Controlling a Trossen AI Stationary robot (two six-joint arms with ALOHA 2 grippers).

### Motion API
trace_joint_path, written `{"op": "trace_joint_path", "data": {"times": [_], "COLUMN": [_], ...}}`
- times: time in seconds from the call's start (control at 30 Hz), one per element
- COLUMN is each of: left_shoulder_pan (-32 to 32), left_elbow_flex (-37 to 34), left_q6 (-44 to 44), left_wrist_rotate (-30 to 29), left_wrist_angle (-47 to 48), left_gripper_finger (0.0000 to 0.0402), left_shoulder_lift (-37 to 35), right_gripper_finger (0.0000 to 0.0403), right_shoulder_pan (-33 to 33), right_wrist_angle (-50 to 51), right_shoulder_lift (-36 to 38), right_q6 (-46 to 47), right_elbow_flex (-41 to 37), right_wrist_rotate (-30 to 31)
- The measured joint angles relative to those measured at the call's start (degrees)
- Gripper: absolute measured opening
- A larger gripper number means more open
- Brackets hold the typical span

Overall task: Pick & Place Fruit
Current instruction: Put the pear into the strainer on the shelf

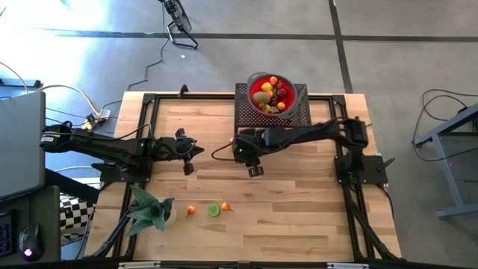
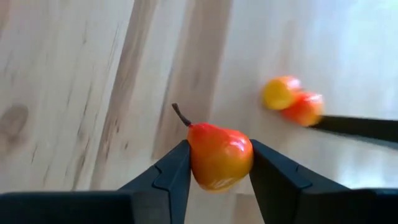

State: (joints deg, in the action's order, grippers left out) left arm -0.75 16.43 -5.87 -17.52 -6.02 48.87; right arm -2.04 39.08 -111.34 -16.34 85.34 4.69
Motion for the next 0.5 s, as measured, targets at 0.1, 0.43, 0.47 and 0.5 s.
{"op": "trace_joint_path", "data": {"times": [0.1,0.43,0.47,0.5], "left_shoulder_pan": [0.00,0.00,0.00,0.00], "left_elbow_flex": [0.00,-0.02,-0.02,-0.02], "left_q6": [0.00,0.00,0.00,0.00], "left_wrist_rotate": [-0.02,-0.20,-0.20,-0.20], "left_wrist_angle": [0.02,-0.14,-0.22,-0.27], "left_gripper_finger": [0.0006,0.0006,0.0006,0.0006], "left_shoulder_lift": [0.01,0.01,0.01,-0.01], "right_gripper_finger": [0.0139,0.0138,0.0138,0.0137], "right_shoulder_pan": [0.00,0.00,0.00,0.00], "right_wrist_angle": [0.37,0.91,1.21,1.17], "right_shoulder_lift": [3.78,15.23,16.21,16.96], "right_q6": [0.21,1.77,1.77,1.75], "right_elbow_flex": [0.00,0.02,0.02,0.02], "right_wrist_rotate": [2.29,11.68,12.81,14.35]}}
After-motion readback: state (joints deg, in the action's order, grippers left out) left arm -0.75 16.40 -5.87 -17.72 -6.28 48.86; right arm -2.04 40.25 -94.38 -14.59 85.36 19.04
